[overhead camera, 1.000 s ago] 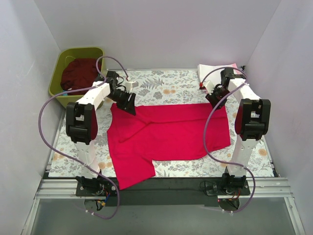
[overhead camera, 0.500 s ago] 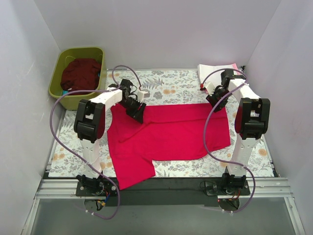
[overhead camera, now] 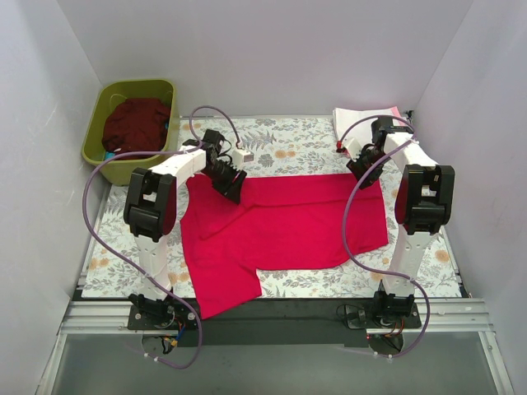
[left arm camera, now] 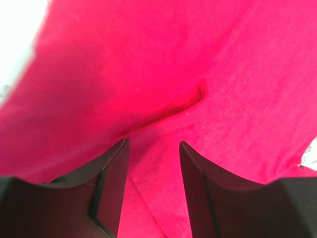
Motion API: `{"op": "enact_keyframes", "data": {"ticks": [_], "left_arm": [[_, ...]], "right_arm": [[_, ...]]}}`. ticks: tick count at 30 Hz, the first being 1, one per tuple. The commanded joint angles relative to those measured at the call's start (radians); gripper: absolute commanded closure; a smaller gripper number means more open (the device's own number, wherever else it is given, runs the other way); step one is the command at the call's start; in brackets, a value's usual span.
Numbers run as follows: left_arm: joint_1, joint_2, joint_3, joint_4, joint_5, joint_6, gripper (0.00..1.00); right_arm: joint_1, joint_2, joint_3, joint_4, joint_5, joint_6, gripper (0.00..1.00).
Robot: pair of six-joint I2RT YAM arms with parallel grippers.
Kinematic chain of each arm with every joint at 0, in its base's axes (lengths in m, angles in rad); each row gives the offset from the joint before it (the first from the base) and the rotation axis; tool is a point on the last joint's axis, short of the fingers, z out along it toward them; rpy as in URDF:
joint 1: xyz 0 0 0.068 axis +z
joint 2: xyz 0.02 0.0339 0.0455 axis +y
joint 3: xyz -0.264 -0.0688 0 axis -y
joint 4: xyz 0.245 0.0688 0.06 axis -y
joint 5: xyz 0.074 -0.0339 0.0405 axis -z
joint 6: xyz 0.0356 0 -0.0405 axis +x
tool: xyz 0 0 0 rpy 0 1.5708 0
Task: Fold and stack the t-shirts
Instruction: Fold the tshirt
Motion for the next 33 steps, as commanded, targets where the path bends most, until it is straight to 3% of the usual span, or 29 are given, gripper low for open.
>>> {"op": "enact_keyframes", "data": {"ticks": [1,21,29,33], "left_arm": [[0.002,-0.042,0.055,0.011,-0.004,0.033,0.56],[0.001,0.021,0.052,-0.002,-0.027,0.072,0.60],[0.001,-0.029,0.054,-0.020,-0.006,0.078,0.74],[-0.004,-0.074,0.049,-0.060,0.013,0.086,0.90]], "right_arm": [[-0.002,-0.006,-0.005,-0.017,-0.001,-0.008,0.67],[-0.002,0.000,-0.018,-0.018,0.015,-0.017,0.67],[-0.002,0.002,-0.017,-0.018,0.015,-0.019,0.67],[-0.002,0.000,-0.015,-0.018,0.020,-0.021,0.67]]}}
